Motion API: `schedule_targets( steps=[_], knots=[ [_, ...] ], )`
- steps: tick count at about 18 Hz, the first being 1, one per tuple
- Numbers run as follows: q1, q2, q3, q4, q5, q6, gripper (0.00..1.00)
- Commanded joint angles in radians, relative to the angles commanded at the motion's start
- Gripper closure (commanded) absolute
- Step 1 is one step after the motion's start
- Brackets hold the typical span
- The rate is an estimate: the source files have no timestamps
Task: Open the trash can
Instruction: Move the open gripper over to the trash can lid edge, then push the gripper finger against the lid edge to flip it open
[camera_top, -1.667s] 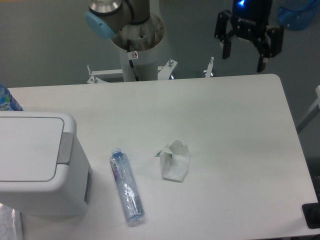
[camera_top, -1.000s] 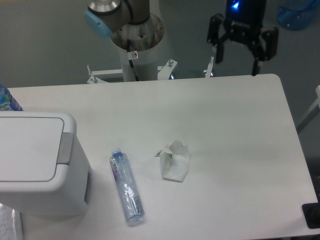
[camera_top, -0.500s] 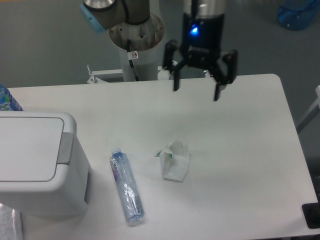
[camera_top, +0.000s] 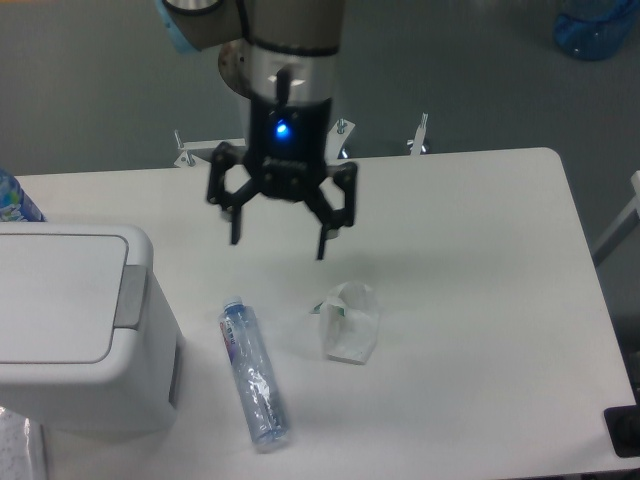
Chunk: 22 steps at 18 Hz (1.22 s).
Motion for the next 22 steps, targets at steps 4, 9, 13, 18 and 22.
schedule_targets(
  steps=[4,9,13,18,22],
  knots=[
    [-0.038,-0.022,0.002,0.025,0.0,-0.046,0.0],
    [-0.083,-0.052,0.0,0.094,0.002,-0.104,0.0],
    [-0.098,-0.057,0.002,0.097,0.002,-0.107,0.0],
    [-0.115,-0.069,0.002,0.097,0.003,-0.106,0.0],
    [-0.115,-0.074,0.0,0.097,0.005,-0.104,0.0]
  ],
)
